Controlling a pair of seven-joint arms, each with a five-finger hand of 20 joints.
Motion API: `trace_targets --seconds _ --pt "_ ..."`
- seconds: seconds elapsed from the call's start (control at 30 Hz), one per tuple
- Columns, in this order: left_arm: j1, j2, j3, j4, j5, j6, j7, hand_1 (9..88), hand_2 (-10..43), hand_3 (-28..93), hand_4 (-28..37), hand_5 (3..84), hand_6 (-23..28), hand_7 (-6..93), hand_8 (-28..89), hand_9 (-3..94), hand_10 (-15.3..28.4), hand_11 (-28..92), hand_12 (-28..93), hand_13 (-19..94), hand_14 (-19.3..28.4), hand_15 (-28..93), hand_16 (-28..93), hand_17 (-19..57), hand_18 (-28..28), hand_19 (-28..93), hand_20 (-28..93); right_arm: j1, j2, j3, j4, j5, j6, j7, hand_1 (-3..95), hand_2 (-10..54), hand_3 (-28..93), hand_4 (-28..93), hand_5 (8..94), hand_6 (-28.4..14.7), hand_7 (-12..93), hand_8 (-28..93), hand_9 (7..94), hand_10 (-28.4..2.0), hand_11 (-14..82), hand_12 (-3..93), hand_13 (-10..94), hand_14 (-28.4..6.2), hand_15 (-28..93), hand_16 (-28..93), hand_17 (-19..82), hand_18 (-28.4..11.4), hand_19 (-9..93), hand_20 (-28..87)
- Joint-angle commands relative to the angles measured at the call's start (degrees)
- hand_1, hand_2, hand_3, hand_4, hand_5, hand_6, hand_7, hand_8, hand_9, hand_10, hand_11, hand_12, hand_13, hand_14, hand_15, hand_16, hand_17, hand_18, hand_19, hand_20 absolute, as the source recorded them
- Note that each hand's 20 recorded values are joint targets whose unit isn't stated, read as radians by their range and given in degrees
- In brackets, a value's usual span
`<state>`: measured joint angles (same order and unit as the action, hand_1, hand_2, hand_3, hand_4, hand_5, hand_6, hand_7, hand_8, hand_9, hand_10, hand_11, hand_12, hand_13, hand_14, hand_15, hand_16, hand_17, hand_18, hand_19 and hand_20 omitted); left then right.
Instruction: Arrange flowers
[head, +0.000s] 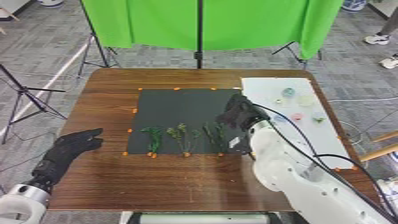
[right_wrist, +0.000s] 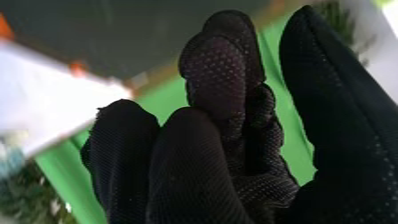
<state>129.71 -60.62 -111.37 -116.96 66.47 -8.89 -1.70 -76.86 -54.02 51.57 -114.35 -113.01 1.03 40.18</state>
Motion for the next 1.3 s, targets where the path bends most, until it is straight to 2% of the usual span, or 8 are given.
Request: trace_targets --seconds 0.03,0.1,0.17,0.2,0.47,0.7,0.97,1.3 --pt "0.7 -0.42 -0.17 0.04 0.37 -0.3 -0.27 29.1 -3.6 63 -18.4 46.0 7.1 7.3 -5 45.5 15.5 17 11 35 19.9 16 0 3.4 14.4 14 14 1.6 4.6 5.7 -0.9 -8.9 2.3 1.2 44.4 -9.5 56 -2 74.0 -5.2 30 17 83.1 -13.5 48.0 29.7 93 -0.8 68 31 70 -13.3 93 64" --pt "0.8 -0.54 -0.18 -0.01 0.43 -0.27 -0.13 29.1 -3.7 63 -18.3 46.0 7.1 7.2 -5 45.5 15.5 17 11 35 19.9 16 0 3.4 14.4 14 14 1.7 5.2 6.5 0.3 -8.9 -1.1 2.6 42.2 -9.5 60 -4 71.9 -5.0 24 12 81.3 -14.3 39.2 29.7 92 -1.6 65 34 67 -14.3 93 64" --pt "0.9 -0.68 -0.2 -0.25 0.43 -0.06 -0.29 29.1 -3.7 63 -18.3 46.0 7.1 7.2 -5 45.5 15.5 17 11 35 19.9 16 0 3.4 14.4 14 14 1.7 5.6 6.5 1.9 -8.5 -2.7 3.0 40.2 -9.5 63 -5 69.5 -3.3 20 -3 78.8 -16.1 28.2 28.1 90 -2.6 65 34 65 -15.4 93 63" --pt "0.8 -0.62 -0.14 -0.17 0.4 -0.13 -0.35 29.1 -3.7 63 -18.3 46.0 7.1 7.2 -5 45.6 15.5 17 11 35 19.9 16 0 3.4 14.4 14 14 1.8 6.1 6.0 2.6 -8.5 -2.5 3.5 39.8 -9.5 63 -6 69.1 -2.7 19 -5 78.3 -16.5 26.2 27.5 90 -2.8 65 34 65 -15.6 93 63" --pt "0.6 -0.77 -0.09 -0.2 0.42 -0.09 -0.4 29.2 -3.6 62 -18.3 46.0 7.1 7.2 -5 45.5 15.5 17 11 35 19.9 16 0 3.4 14.3 13 14 3.0 6.5 4.3 7.9 -10.0 -12.8 8.1 39.3 -9.5 62 -6 65.1 -1.5 14 -7 76.1 -17.8 19.4 24.5 89 -3.1 64 34 63 -16.0 93 62" --pt "0.9 -0.95 -0.27 -0.27 0.46 0.01 -0.19 29.2 -3.6 62 -18.2 46.1 7.1 7.2 -5 45.5 15.5 17 11 35 19.9 16 0 3.5 14.3 13 14 1.6 7.7 5.0 8.5 -12.4 -12.3 8.5 39.1 -9.5 62 -5 60.8 -1.3 12 -7 75.1 -18.3 18.2 23.9 89 -3.2 64 34 63 -16.1 93 61" --pt "0.8 -0.98 -0.08 -0.16 0.52 -0.36 -0.03 29.2 -3.6 62 -18.2 46.0 7.1 7.2 -5 45.5 15.5 17 11 35 19.9 16 0 3.5 14.3 13 14 1.0 8.1 5.6 8.9 -13.4 -11.9 8.7 38.6 -9.5 63 -6 60.2 -1.3 12 -7 75.9 -17.6 19.6 24.6 89 -3.0 64 34 63 -15.9 93 61" --pt "0.5 -0.78 0.0 -0.02 0.38 -0.87 -0.68 29.2 -3.6 62 -18.2 45.9 7.1 7.2 -5 45.3 15.4 17 11 35 19.8 16 0 3.5 14.2 13 14 -0.9 7.3 4.1 12.8 -13.5 -9.9 9.2 38.8 -9.5 63 -6 60.8 -1.3 12 -7 77.7 -16.7 20.3 24.2 90 -2.1 64 33 64 -15.3 93 61"
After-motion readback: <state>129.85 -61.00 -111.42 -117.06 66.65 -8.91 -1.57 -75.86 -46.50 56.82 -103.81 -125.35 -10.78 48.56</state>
